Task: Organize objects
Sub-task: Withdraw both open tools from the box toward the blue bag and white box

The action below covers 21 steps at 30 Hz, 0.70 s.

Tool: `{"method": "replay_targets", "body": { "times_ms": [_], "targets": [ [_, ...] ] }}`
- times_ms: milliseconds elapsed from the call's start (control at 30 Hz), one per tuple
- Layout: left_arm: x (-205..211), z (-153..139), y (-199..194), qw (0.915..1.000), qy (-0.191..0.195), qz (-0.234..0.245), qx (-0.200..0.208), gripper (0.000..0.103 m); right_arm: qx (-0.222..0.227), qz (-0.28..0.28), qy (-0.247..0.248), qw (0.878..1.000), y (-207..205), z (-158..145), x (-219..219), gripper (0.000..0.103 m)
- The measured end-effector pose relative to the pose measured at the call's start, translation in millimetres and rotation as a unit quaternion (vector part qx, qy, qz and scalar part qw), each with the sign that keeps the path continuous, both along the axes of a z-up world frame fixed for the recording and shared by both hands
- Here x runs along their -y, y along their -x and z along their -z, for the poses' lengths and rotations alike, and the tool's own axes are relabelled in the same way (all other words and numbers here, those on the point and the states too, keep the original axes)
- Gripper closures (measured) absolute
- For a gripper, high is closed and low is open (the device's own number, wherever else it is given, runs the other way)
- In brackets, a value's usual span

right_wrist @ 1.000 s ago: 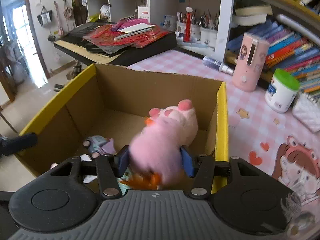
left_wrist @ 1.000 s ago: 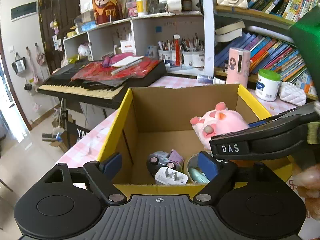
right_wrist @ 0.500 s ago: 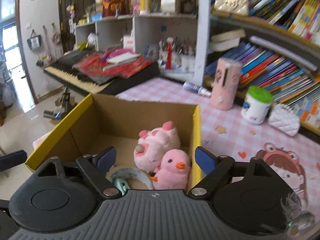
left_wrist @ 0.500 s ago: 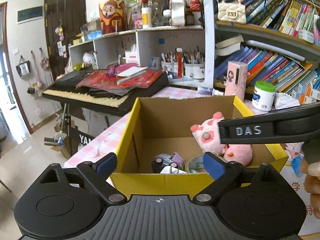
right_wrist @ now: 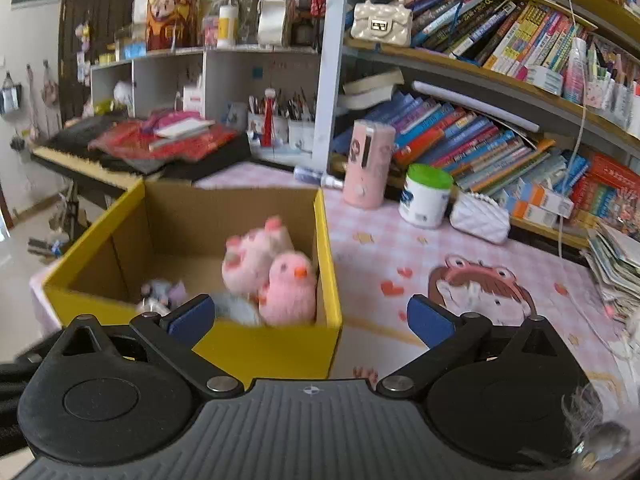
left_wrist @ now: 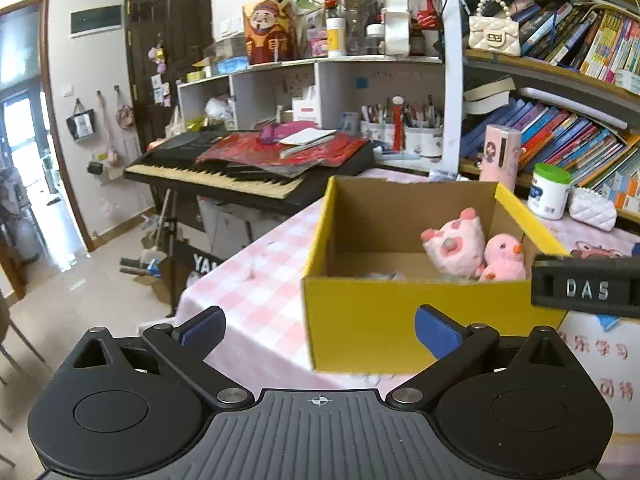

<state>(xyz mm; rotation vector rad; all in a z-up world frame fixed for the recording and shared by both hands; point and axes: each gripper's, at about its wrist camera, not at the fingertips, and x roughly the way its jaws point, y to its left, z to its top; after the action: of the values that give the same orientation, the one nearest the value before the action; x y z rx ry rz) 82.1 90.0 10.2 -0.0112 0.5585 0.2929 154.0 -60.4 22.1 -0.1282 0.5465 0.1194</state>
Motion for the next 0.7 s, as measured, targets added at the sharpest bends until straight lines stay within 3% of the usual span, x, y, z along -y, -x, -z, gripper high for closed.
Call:
{"method": "replay_targets", "body": {
  "times_ms": [400, 700],
  "targets": [
    [-23, 6, 51, 0.9994, 0.019, -0.019, -0.020, 0.000, -0.048, 0.003, 0.028, 0.998, 59, 22, -25, 0.000],
    [-25, 12, 77, 0.9987, -0.001, -0.033, -0.038, 0.000, -0.053, -0.015, 0.040, 0.998, 94, 27, -37, 0.000]
  ]
}}
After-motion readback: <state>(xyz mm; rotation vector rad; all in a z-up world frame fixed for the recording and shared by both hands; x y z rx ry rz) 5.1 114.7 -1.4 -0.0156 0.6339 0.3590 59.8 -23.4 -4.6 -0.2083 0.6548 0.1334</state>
